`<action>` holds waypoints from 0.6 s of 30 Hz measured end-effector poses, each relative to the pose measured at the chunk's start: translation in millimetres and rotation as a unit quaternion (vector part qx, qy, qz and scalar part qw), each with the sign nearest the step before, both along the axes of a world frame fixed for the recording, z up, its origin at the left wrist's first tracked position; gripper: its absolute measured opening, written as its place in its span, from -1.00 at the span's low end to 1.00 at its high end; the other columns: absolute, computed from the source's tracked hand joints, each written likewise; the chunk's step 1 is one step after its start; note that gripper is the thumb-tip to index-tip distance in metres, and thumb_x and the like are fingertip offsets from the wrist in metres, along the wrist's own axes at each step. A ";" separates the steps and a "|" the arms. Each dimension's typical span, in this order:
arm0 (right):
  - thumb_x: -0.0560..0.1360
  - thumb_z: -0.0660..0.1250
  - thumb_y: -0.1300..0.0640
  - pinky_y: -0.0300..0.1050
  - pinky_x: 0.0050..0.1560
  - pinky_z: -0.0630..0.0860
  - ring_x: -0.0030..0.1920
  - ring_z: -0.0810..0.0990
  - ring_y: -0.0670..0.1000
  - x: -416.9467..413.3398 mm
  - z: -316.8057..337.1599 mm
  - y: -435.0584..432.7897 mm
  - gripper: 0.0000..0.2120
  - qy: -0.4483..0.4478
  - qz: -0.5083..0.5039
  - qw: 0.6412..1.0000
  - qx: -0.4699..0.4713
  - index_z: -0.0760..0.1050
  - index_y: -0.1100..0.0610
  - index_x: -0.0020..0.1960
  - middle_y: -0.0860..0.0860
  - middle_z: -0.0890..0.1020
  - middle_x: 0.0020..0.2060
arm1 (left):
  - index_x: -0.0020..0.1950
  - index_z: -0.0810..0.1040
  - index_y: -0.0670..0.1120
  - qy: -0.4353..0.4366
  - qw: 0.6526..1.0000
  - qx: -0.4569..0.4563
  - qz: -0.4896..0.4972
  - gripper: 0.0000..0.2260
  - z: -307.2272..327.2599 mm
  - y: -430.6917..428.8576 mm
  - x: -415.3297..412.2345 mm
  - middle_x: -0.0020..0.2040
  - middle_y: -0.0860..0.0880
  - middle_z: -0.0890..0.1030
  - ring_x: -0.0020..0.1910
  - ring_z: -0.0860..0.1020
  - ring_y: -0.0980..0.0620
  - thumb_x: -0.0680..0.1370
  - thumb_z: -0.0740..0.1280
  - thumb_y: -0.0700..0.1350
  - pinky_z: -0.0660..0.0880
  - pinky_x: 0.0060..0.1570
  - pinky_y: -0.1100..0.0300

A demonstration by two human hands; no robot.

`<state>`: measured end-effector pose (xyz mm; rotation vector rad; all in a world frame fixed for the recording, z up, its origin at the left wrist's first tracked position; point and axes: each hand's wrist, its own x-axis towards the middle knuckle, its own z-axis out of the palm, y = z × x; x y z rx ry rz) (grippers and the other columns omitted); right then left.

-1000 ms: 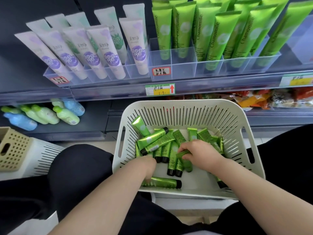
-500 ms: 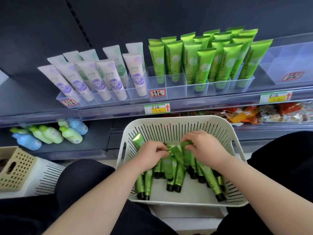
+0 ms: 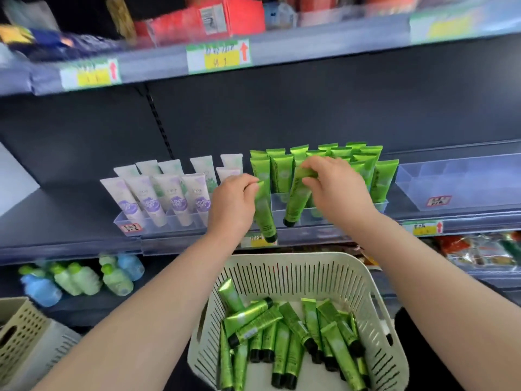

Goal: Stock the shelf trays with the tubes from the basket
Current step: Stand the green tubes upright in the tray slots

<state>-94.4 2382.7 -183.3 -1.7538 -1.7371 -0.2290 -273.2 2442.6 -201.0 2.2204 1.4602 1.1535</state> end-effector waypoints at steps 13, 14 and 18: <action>0.55 0.22 0.24 0.00 0.01 0.35 0.11 0.46 0.11 -2.7 -12.7 67.6 -0.73 -0.126 -0.019 0.986 -0.112 0.42 0.06 0.24 0.03 0.60 0.05 | 0.13 0.66 -0.04 -0.027 0.998 0.049 0.024 -0.80 28.7 30.8 -8.1 0.02 0.02 0.63 -0.01 0.51 0.10 0.62 0.25 -0.10 0.30 -0.05 0.37; 0.54 0.23 0.26 0.00 0.00 0.34 0.11 0.46 0.10 -2.6 -14.9 69.2 -0.71 -0.131 -0.017 0.985 -0.111 0.41 0.06 0.24 0.03 0.59 0.05 | 0.13 0.65 -0.03 -0.026 0.998 0.050 0.022 -0.80 30.4 33.8 -6.1 0.02 0.02 0.63 -0.01 0.50 0.11 0.62 0.25 -0.10 0.30 -0.06 0.36; 0.53 0.26 0.24 -0.02 -0.01 0.34 0.14 0.43 0.09 1.5 -15.1 74.7 -0.67 -0.152 0.000 0.984 -0.091 0.40 0.03 0.27 0.00 0.57 0.08 | 0.11 0.65 -0.04 -0.024 0.998 0.059 0.010 -0.81 40.1 49.8 11.5 -0.01 0.02 0.61 -0.03 0.48 0.11 0.62 0.25 -0.12 0.26 -0.09 0.37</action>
